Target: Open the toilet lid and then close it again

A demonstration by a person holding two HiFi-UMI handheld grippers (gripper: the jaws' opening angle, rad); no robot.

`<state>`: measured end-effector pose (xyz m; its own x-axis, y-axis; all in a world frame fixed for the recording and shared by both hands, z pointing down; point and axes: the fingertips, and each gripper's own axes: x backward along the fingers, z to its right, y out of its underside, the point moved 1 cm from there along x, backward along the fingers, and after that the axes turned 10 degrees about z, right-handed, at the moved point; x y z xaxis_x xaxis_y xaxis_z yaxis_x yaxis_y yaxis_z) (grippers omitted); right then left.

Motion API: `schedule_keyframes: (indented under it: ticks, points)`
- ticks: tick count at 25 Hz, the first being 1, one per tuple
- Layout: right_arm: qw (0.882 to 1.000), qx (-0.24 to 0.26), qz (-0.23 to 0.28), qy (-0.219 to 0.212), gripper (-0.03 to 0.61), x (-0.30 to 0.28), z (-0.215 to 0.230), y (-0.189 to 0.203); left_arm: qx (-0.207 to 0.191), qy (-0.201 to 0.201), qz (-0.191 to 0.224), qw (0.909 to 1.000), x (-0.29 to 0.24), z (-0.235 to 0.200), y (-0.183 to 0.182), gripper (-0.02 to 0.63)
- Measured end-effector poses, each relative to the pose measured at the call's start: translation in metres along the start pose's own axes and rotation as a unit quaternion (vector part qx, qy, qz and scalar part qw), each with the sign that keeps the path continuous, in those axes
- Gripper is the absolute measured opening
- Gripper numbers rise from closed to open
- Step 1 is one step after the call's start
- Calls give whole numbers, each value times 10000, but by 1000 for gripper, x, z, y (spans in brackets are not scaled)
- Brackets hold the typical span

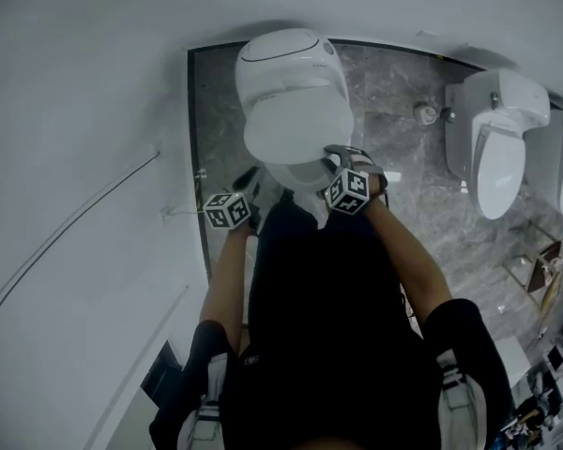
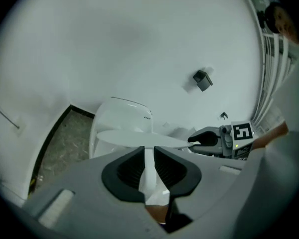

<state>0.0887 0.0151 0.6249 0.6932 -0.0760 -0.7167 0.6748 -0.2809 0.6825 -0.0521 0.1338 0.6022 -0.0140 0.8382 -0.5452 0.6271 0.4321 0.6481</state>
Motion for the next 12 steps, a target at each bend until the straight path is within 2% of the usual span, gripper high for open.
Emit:
schedule_keyframes:
  ticks: [3,5,9,12]
  points:
    - [9999,84,130,-2,101,2,11,-7,-717,-213,-17,9972,2,4,-11,69]
    - [9998,79,195,8,98,2,17,-10,-1449,-294,-153,9889,1,7,-17,69]
    - [9999,91,116,62,94,1,27,-16,-2848,-290,-436,9572,-7,12,-30,69]
    - [9996,21,-77,259,89,-1,39,-25,-3528,-46,-713,9330,-18,12,-33,110]
